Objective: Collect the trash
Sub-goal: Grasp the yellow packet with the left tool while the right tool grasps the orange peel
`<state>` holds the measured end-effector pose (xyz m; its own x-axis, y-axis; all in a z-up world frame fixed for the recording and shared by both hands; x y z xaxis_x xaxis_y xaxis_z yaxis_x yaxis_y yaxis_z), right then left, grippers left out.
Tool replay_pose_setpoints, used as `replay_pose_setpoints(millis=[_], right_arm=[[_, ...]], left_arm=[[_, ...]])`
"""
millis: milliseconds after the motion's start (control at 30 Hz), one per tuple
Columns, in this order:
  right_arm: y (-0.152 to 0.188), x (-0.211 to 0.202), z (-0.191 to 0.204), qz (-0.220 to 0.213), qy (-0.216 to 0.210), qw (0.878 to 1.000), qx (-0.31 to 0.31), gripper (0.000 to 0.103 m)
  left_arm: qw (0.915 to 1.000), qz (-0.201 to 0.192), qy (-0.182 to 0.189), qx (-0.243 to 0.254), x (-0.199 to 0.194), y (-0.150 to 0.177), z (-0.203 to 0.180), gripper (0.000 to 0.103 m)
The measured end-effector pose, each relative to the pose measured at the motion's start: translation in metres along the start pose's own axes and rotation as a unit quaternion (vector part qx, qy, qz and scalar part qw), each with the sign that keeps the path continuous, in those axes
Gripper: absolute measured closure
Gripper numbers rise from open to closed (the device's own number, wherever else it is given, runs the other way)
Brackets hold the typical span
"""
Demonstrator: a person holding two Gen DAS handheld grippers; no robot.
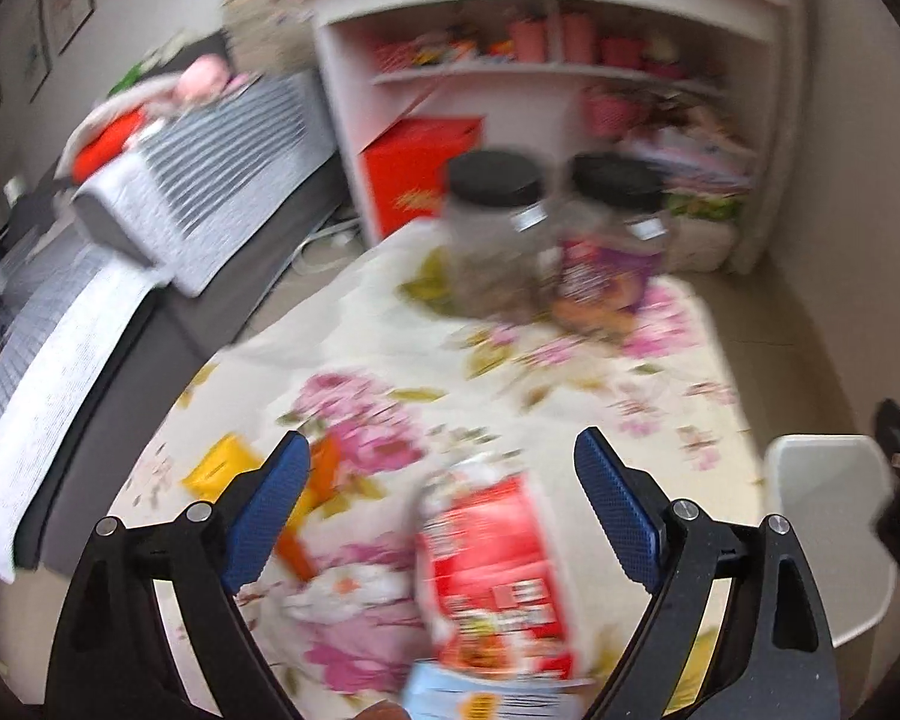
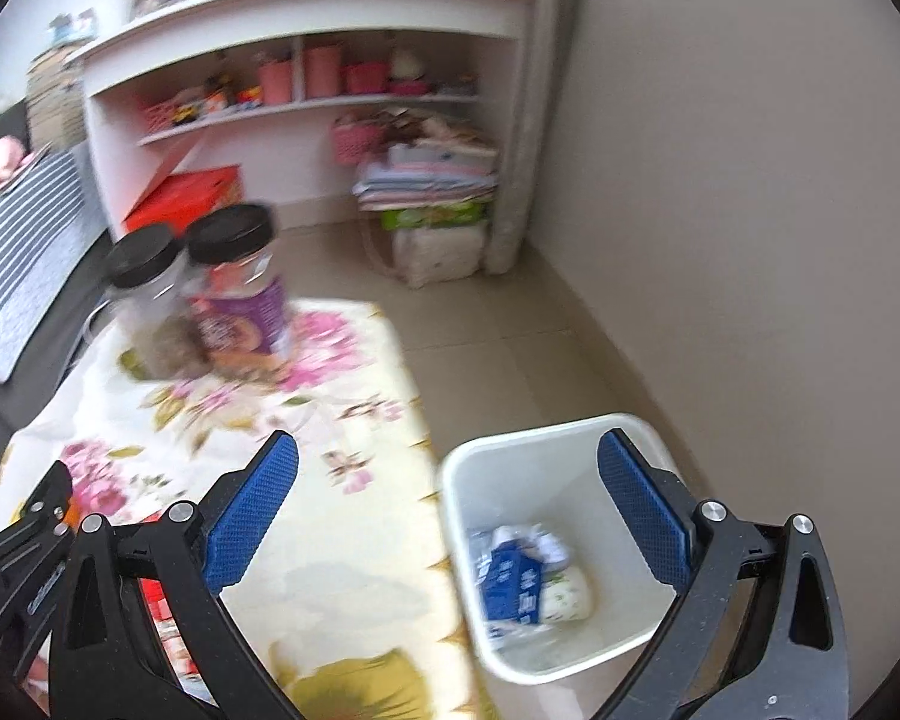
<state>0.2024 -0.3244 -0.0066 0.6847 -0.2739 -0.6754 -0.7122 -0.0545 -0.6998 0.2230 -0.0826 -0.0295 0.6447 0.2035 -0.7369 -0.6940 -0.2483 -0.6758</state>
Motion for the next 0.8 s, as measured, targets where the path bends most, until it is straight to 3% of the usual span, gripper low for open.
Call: replay_pose_setpoints(millis=[133, 333, 400, 533, 633, 733, 800], right_arm=[[-0.001, 0.005, 0.041, 0.009, -0.029, 0.999, -0.028, 0.007], [0.012, 0.015, 0.098, 0.037, -0.074, 0.994, -0.066, 0.007], [0.017, 0.018, 0.113, 0.046, -0.079, 0.992, -0.088, 0.007], [0.023, 0.022, 0.129, 0.058, -0.092, 0.988, -0.110, 0.007], [0.028, 0.028, 0.138, 0.070, -0.100, 0.986, -0.117, 0.007], [0.032, 0.033, 0.145, 0.080, -0.110, 0.983, -0.124, 0.007], [0.033, 0.035, 0.148, 0.082, -0.111, 0.982, -0.130, 0.007]], left_arm=[[0.9967, 0.048, -0.050, -0.042, 0.038, 0.006, 0.056, 0.016], [0.9795, 0.119, -0.115, -0.115, 0.091, 0.019, 0.147, 0.016], [0.9741, 0.138, -0.120, -0.133, 0.103, 0.022, 0.169, 0.016], [0.9617, 0.187, -0.098, -0.175, 0.132, 0.033, 0.195, 0.016], [0.9583, 0.200, -0.065, -0.193, 0.151, 0.039, 0.202, 0.016], [0.9442, 0.227, -0.017, -0.238, 0.171, 0.045, 0.200, 0.022], [0.9411, 0.235, -0.003, -0.243, 0.175, 0.046, 0.198, 0.027]])
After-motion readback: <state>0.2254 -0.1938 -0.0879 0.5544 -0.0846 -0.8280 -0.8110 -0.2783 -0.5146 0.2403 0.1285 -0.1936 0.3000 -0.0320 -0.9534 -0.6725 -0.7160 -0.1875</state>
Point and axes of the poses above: each gripper's, at about its wrist camera, not at the fingertips, and x roughly the way its jaws point, z to its left, y to its underside, the point moved 10 cm from there along x, roughly the way its jaws point, and after that the axes turned 13 degrees about -x, right-handed, at the moved point
